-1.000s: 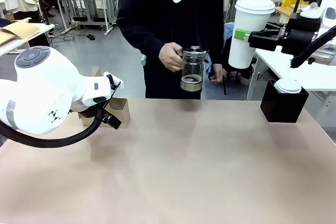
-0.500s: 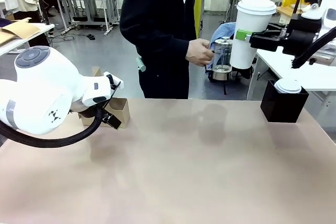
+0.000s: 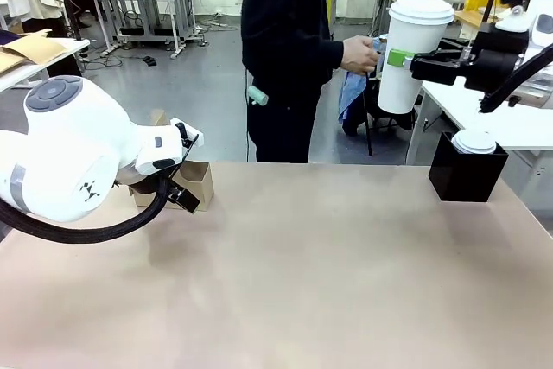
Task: Pour a drink into a cup and package it in a carrier.
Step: Position the Cup Carrier in the center of the table.
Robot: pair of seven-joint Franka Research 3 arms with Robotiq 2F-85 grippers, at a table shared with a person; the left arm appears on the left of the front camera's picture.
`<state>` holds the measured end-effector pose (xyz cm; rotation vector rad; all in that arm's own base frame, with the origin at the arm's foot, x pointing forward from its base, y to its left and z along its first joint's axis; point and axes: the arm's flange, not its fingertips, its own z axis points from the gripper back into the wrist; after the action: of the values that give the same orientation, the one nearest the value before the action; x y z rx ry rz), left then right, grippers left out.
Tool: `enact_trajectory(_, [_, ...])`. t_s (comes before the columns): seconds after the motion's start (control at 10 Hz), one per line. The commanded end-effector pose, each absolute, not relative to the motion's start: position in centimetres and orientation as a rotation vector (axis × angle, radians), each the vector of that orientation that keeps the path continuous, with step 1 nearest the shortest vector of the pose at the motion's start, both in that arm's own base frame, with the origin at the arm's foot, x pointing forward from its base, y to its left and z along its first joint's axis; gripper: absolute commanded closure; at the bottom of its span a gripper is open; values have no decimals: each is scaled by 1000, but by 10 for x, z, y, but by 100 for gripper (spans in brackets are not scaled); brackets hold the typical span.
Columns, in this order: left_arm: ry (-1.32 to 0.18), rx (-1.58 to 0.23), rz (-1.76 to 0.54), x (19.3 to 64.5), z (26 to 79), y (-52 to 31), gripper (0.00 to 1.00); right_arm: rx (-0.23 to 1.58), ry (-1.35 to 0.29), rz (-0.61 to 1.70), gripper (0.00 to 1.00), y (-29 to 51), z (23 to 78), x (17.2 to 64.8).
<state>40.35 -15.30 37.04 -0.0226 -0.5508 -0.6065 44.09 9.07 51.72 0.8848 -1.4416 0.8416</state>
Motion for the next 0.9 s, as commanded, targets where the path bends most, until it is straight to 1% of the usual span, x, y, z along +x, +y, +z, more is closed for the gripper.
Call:
enact_trajectory(0.0, [-550, -25, -604, 404, 370, -152, 0, 883, -1468, 855, 20, 90, 519, 442])
enact_trajectory(0.1, [-551, -23, -606, 404, 370, -153, 0, 883, -1468, 855, 20, 90, 519, 442])
enact_trajectory(0.2, [-563, 7, -569, 401, 393, -145, 0, 883, -1468, 855, 20, 90, 519, 442])
enact_trajectory(0.3, [-563, -5, -542, 403, 402, -145, 0, 883, -1468, 855, 20, 90, 519, 442])
enact_trajectory(0.6, [-530, -24, -522, 405, 400, -148, 0, 883, -1468, 855, 20, 90, 519, 442])
enact_trajectory(0.7, [-523, -40, -505, 402, 408, -146, 0, 883, -1468, 855, 20, 90, 519, 442])
enact_trajectory(0.8, [-510, -48, -452, 397, 430, -142, 0, 883, -1468, 855, 20, 90, 519, 442])
